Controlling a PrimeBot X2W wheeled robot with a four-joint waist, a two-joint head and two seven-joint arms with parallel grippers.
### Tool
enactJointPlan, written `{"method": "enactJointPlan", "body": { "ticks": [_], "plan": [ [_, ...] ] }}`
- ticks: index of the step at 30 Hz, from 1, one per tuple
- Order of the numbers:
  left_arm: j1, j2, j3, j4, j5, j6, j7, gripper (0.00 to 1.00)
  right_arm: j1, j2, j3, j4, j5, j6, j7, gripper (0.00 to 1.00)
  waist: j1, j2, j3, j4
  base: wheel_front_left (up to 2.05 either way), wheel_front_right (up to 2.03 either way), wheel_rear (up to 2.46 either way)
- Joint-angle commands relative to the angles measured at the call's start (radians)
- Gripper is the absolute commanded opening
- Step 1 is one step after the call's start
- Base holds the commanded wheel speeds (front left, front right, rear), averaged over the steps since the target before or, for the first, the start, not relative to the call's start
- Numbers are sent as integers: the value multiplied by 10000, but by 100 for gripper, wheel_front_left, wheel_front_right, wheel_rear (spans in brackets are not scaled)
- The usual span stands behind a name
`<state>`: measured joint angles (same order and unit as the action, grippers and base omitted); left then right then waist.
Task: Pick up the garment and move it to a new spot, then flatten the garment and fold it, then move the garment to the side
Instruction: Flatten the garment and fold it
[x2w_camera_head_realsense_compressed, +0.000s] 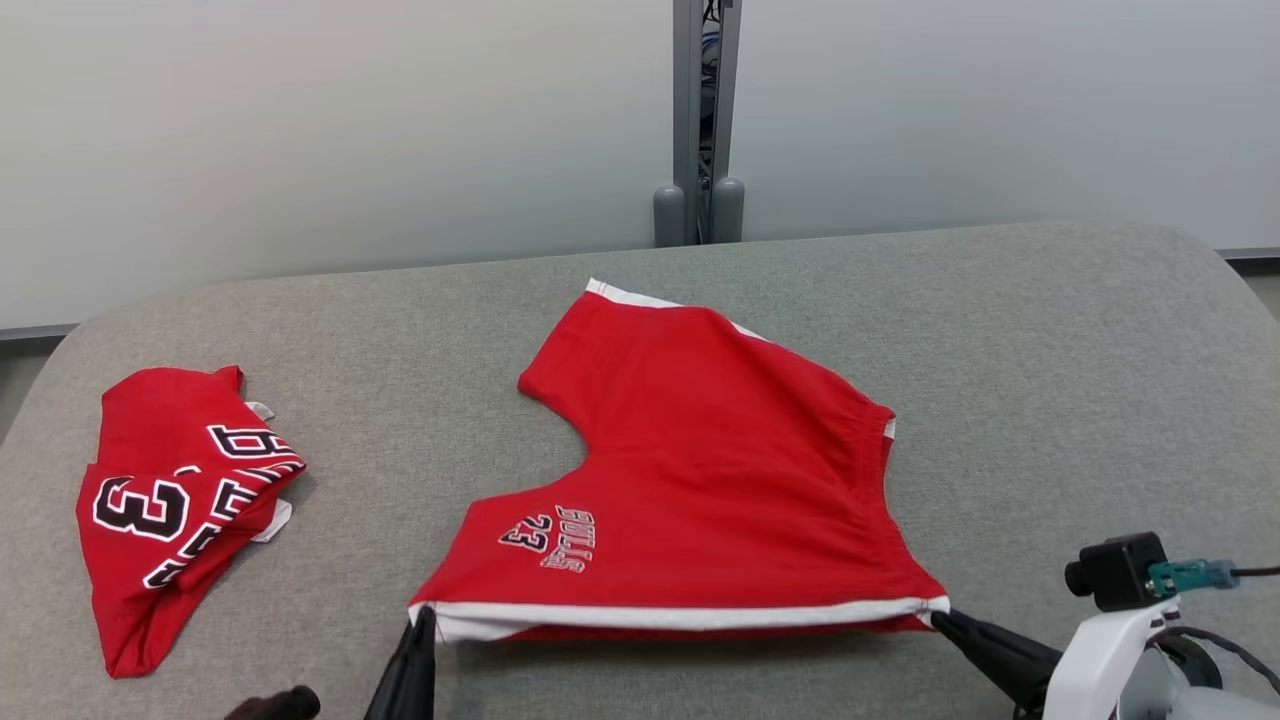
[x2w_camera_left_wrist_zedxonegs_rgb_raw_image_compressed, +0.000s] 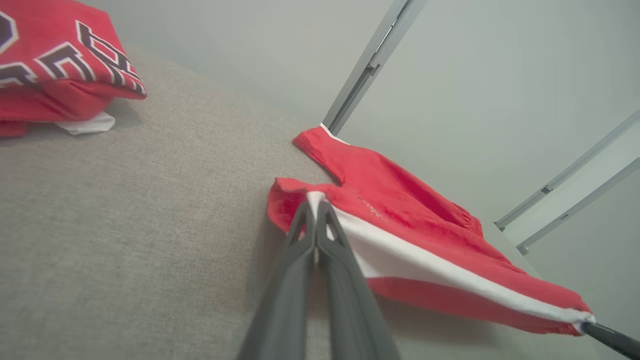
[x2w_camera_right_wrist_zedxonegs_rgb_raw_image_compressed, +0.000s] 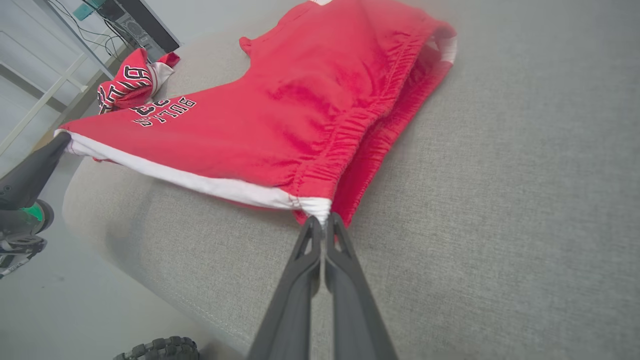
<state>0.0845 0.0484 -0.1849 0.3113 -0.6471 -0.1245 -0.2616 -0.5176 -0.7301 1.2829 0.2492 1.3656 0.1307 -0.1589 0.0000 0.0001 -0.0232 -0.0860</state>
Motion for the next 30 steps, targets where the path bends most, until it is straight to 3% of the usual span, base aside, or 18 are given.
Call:
{"method": "enactJointPlan", "body": {
  "ticks": [1,7,14,30],
  "plan": [
    [199,62,-28,-121,192,17,-34,0,202,-140,-3,-186,63,4,125,0,0,-1,2,7,0,0,0],
    [629,332,-112,-503,714,34,-34,0,435,-367,-17,-838,52,4,374,0,0,-1,14,9,0,0,0],
    [32,793,-125,-694,1493,155,-34,0,111,-178,-230,-991,-124,4,544,0,0,-1,154,-102,0,0,0],
    [-3286,1558,-61,-107,2142,275,306,0,-1209,813,-1460,-610,-23,4,-127,0,0,-1,1642,-871,0,0,0]
  ]
}}
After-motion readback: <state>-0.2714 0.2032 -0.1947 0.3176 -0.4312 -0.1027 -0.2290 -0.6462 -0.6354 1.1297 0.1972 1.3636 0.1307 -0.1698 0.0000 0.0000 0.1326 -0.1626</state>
